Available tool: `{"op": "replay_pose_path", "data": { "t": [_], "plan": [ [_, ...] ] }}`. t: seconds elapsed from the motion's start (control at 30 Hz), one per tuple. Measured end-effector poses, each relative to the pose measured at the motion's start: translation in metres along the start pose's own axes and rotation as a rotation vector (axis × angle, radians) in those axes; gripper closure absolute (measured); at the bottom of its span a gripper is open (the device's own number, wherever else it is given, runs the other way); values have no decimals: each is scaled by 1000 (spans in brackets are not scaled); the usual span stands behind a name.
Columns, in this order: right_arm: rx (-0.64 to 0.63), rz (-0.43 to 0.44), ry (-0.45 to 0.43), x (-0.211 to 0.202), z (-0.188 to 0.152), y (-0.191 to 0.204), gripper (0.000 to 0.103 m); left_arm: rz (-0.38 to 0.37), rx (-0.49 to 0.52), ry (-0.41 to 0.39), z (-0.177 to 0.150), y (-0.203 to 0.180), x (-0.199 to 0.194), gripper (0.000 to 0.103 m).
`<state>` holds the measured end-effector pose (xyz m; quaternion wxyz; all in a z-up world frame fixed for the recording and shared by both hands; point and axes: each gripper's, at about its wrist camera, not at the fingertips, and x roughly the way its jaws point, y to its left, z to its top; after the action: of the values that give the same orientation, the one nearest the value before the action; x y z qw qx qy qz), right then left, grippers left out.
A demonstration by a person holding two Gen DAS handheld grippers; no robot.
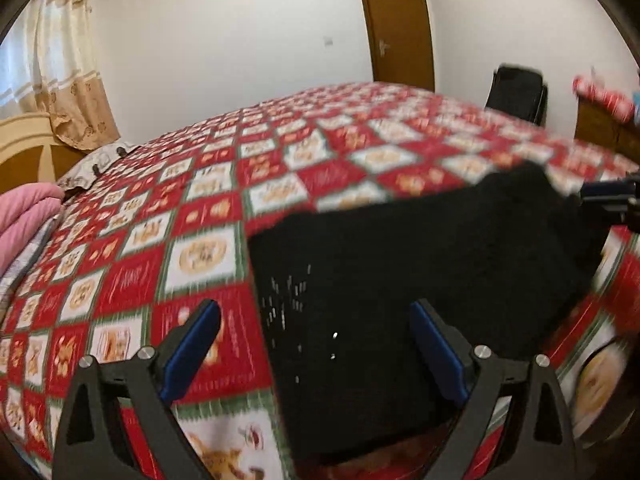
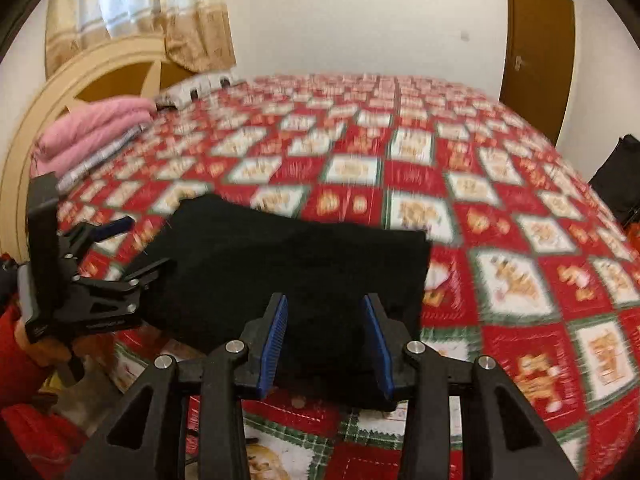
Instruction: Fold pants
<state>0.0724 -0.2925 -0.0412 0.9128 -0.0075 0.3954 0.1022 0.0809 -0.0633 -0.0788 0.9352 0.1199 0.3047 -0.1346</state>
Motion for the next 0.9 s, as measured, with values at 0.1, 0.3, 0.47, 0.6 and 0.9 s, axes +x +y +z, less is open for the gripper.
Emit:
{"op": "replay_pose_path", "data": {
  "t": [0.1, 0.3, 0.47, 0.6, 0.9],
  "plan": [
    [97, -2, 96, 21, -25, -24, 72, -42, -39, 13, -17, 5, -6, 5],
    [354, 61, 96, -8, -39, -65, 62, -86, -88, 44, -22, 21, -16, 5],
    [183, 54, -109, -35, 3, -18, 62, -49, -55, -8, -11, 23, -32, 5],
    [37, 86, -126, -9, 39, 27, 66, -27, -43, -75, 11, 14, -29, 5],
    [13, 137, 92, 85, 29, 55, 74, 0, -143, 112, 7, 25, 31, 3]
  ]
}}
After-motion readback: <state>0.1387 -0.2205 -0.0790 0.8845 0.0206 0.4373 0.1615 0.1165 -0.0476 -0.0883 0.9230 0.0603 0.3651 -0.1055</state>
